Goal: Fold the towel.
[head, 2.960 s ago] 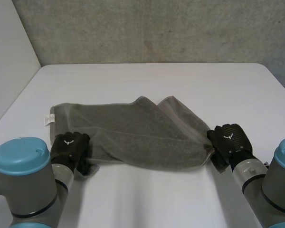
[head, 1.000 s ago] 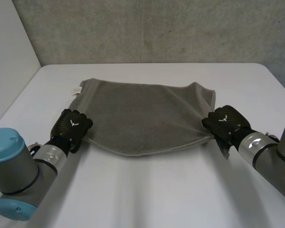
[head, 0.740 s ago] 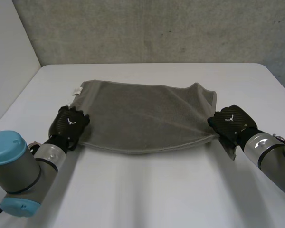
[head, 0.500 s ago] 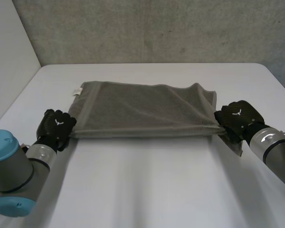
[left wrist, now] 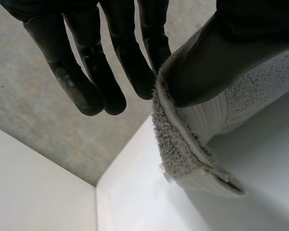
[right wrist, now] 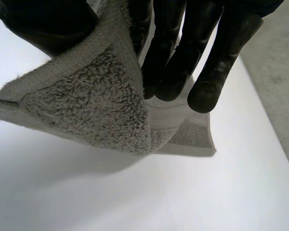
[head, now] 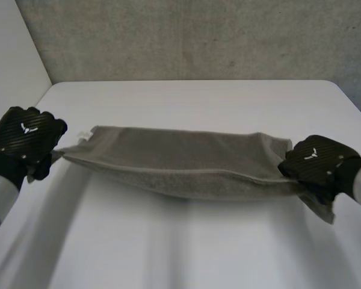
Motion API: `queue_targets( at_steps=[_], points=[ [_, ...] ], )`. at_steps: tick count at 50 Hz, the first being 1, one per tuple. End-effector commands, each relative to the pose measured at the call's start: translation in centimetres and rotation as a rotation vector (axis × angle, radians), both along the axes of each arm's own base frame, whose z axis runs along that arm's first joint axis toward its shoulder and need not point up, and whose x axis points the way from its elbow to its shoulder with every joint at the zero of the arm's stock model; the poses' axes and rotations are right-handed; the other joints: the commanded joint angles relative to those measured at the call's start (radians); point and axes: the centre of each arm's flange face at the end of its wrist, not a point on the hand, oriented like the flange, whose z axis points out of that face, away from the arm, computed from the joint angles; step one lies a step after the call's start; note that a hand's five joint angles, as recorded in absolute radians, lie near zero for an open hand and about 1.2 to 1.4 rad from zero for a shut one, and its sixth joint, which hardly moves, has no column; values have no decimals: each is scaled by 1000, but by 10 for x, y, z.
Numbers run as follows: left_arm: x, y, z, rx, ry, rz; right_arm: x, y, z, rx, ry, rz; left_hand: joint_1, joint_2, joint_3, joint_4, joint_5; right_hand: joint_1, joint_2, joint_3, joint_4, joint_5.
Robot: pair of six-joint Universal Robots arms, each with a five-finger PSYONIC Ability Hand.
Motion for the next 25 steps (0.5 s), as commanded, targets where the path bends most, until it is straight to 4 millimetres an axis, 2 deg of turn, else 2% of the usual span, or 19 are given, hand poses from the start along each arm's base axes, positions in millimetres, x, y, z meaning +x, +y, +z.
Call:
queue_targets(
  at_steps=[1, 4, 6, 7, 9, 10, 12, 13, 14, 15, 16, 17, 18, 20, 21, 23, 24, 25],
  points=[
    [11, 13, 6, 118, -23, -53, -10, 0, 40, -52, -30, 122, -11, -111, -143, -115, -232, 81, 81, 71, 64, 58],
    [12, 9, 6, 110, -16, -64, -9, -8, 41, -69, -69, 171, -11, -111, -143, -115, -232, 81, 81, 71, 64, 58],
    [12, -7, -5, 120, -3, -76, -8, -16, 34, -63, -72, 192, -11, -111, -143, -115, -232, 81, 81, 71, 64, 58],
    [12, -7, -5, 120, -3, -76, -8, -16, 34, -63, -72, 192, -11, -111, -143, -115, -232, 81, 81, 71, 64, 58],
    [5, -31, -20, 118, -10, -99, -1, -35, 12, -82, -27, 239, -11, -111, -143, -115, -232, 81, 81, 71, 64, 58],
    [5, -31, -20, 118, -10, -100, -1, -35, 12, -82, -26, 239, -11, -111, -143, -115, -232, 81, 81, 71, 64, 58],
    [-8, -51, -30, 117, -18, -121, 9, -53, -6, -159, 57, 293, -11, -111, -143, -115, -232, 81, 81, 71, 64, 58],
    [-8, -51, -30, 117, -18, -121, 9, -53, -6, -160, 57, 293, -11, -111, -143, -115, -232, 81, 81, 71, 64, 58],
    [-14, -62, -38, 127, -26, -111, 10, -65, -15, -201, 105, 293, -11, -111, -143, -115, -232, 81, 81, 71, 64, 58],
    [-14, -62, -38, 127, -26, -111, 13, -78, -23, -241, 146, 290, -11, -111, -143, -115, -232, 81, 81, 71, 64, 58],
    [-20, -75, -45, 136, -37, -95, 13, -78, -23, -242, 146, 290, -11, -111, -143, -115, -232, 81, 81, 71, 64, 58],
    [-23, -89, -51, 141, -45, -67, 15, -93, -33, -271, 165, 283, -11, -111, -143, -115, -232, 81, 81, 71, 64, 58],
    [-23, -89, -51, 141, -45, -66, 15, -93, -33, -272, 165, 283, -11, -111, -143, -115, -232, 81, 81, 71, 64, 58],
    [-29, -116, -59, 133, -47, -23, 26, -115, -46, -335, 174, 292, -11, -111, -143, -115, -232, 81, 81, 71, 64, 58],
    [-29, -116, -59, 133, -47, -23, 26, -116, -46, -335, 174, 292, -11, -111, -143, -115, -232, 81, 81, 71, 64, 58],
    [-34, -140, -74, 136, -51, -1, 33, -132, -58, -374, 167, 302, -11, -111, -143, -115, -232, 81, 81, 71, 64, 58],
    [-34, -141, -74, 136, -51, -1, 33, -132, -58, -374, 167, 302, -11, -111, -143, -115, -232, 81, 81, 71, 64, 58],
    [-38, -150, -80, 136, -47, -5, 36, -140, -69, -382, 166, 304, -11, -111, -143, -115, -232, 81, 81, 71, 64, 58]
  ],
)
